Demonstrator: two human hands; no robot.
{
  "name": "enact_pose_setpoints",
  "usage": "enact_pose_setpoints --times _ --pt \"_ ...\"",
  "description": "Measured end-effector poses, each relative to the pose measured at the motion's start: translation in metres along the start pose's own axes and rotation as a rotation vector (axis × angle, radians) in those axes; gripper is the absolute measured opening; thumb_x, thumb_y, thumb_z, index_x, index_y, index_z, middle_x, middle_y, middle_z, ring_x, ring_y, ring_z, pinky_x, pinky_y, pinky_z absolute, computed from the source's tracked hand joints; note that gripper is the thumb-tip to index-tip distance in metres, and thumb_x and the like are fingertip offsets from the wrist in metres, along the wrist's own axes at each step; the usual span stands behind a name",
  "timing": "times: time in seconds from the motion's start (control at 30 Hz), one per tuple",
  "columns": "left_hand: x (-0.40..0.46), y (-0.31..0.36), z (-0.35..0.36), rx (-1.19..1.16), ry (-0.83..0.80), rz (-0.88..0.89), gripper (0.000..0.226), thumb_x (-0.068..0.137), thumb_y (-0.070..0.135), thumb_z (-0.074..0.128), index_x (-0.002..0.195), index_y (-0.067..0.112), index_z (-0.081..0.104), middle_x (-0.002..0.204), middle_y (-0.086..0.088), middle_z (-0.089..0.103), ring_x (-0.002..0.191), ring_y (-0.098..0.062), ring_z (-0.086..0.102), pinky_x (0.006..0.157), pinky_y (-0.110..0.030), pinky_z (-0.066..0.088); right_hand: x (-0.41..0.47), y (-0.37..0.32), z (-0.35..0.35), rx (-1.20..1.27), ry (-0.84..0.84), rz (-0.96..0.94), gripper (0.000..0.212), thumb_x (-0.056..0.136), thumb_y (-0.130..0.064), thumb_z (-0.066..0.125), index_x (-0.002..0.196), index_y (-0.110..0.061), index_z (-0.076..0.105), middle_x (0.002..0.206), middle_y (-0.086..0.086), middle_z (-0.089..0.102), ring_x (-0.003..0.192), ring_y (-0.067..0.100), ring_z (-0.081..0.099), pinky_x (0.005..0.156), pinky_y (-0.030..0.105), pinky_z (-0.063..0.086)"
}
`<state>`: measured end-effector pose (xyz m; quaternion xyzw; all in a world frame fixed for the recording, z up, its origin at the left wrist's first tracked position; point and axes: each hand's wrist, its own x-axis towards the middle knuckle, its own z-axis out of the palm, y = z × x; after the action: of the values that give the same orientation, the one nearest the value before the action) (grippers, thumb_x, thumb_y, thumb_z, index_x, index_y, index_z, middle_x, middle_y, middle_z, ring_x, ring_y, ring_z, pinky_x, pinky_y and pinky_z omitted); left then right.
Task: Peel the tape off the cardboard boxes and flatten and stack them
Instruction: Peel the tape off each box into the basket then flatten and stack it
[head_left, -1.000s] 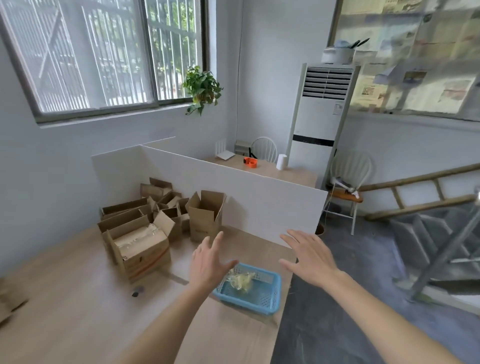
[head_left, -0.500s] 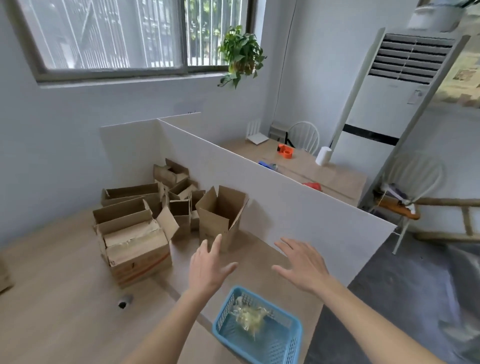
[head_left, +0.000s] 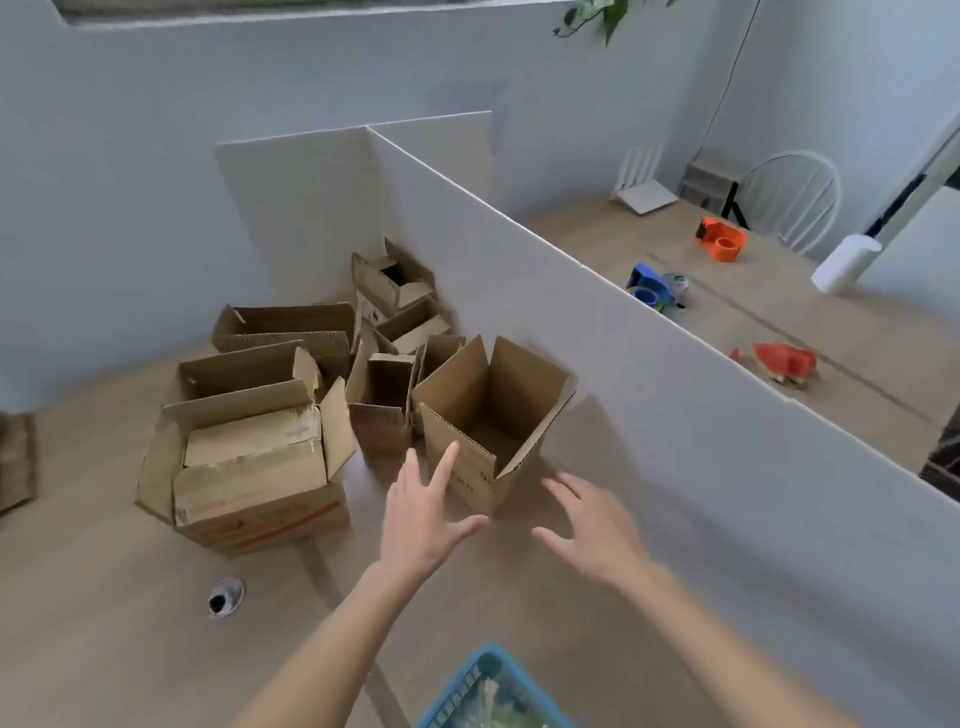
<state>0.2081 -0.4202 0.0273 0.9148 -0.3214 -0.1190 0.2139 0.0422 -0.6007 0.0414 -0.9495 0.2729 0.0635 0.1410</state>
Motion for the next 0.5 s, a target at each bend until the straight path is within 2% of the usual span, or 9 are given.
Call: enact_pose_setpoints --times 0.17,0.27,0.37,0.43,0.5 --pt "0.047 0.009 0.043 -0.022 0.064 -0.046 0.12 0.071 0.071 0.078 0.154 0.06 -0.007 0.169 -0.01 -0.01 0.157 -0.033 0.001 0.124 -0.056 0.018 0.059 0.042 0.025 0.037 -0.082 -0.016 0.077 0.091 -0.07 0.048 0.157 -0.035 0.029 0.166 -0.01 0.025 0.145 0.024 0.036 0.112 0.039 0.04" --pt "0.068 0.008 0.061 -0.03 0.058 -0.047 0.117 0.067 0.073 0.078 0.153 0.062 -0.001 0.167 -0.013 -0.013 0.157 -0.033 -0.003 0.122 -0.063 0.018 0.083 0.058 0.038 0.082 -0.063 -0.031 0.078 0.088 -0.069 0.051 0.156 -0.037 0.031 0.164 -0.012 0.029 0.144 0.022 0.038 0.113 0.035 0.037" --pt "0.086 0.011 0.071 -0.082 0.071 -0.094 0.109 0.061 0.076 0.077 0.151 0.06 0.018 0.166 -0.013 -0.003 0.153 -0.038 0.011 0.119 -0.061 0.025 0.1 0.07 0.05 0.11 -0.051 -0.044 0.076 0.088 -0.068 0.053 0.155 -0.038 0.034 0.163 -0.014 0.03 0.144 0.018 0.038 0.114 0.032 0.033" --pt "0.093 0.012 0.076 -0.116 0.106 -0.108 0.102 0.058 0.074 0.078 0.147 0.056 0.032 0.16 -0.011 0.011 0.139 -0.043 0.03 0.115 -0.055 0.033 0.108 0.074 0.055 0.111 -0.062 -0.052 0.075 0.087 -0.068 0.053 0.154 -0.039 0.034 0.164 -0.015 0.029 0.144 0.018 0.038 0.114 0.032 0.033" --pt "0.097 0.01 0.078 -0.142 0.135 -0.09 0.097 0.054 0.073 0.076 0.142 0.054 0.04 0.154 -0.01 0.018 0.128 -0.042 0.034 0.113 -0.055 0.035 0.114 0.077 0.059 0.108 -0.063 -0.061 0.074 0.087 -0.069 0.053 0.154 -0.041 0.033 0.164 -0.018 0.027 0.145 0.017 0.038 0.114 0.032 0.033"
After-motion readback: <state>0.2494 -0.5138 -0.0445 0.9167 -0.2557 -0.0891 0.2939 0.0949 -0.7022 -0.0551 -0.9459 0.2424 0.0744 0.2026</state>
